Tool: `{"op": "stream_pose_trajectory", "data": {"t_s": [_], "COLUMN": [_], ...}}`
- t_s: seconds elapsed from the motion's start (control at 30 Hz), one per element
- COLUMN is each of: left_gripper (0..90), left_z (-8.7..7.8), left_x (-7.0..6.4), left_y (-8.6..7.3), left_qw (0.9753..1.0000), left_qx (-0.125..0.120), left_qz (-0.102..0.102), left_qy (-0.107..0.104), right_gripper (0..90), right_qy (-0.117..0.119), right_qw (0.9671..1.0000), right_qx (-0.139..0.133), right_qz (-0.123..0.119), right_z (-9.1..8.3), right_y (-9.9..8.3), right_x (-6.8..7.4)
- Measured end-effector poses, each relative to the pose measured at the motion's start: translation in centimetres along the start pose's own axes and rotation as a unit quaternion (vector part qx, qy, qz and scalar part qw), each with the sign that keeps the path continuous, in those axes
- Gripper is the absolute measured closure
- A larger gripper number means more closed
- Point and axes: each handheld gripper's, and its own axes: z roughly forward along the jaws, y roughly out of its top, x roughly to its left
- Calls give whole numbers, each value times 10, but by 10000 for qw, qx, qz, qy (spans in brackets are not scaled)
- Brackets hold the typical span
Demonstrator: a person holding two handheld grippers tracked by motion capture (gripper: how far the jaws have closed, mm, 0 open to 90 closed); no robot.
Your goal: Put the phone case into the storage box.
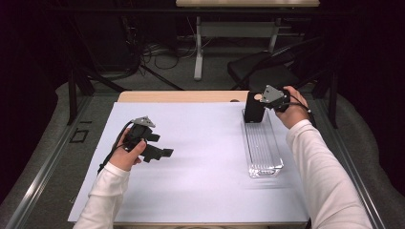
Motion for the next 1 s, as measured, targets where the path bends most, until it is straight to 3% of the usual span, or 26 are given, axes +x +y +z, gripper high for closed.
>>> {"op": "stream_pose_trajectory", "data": {"t_s": [0.43,1.0], "left_gripper": [141,141], "left_z": [-1,-6], "left_x": [1,2], "left_y": [0,-1], "left_qw": [10000,10000], "left_qx": [10,-65], "left_qz": [-8,8], "left_qy": [10,52], "right_gripper": [698,426], "right_qy": [-31,-247], "right_qw": [9999,9995], "right_qx": [-1,80], "right_qz": [117,175], "right_z": [1,-7], "right_y": [0,4], "right_x": [-2,-2]}}
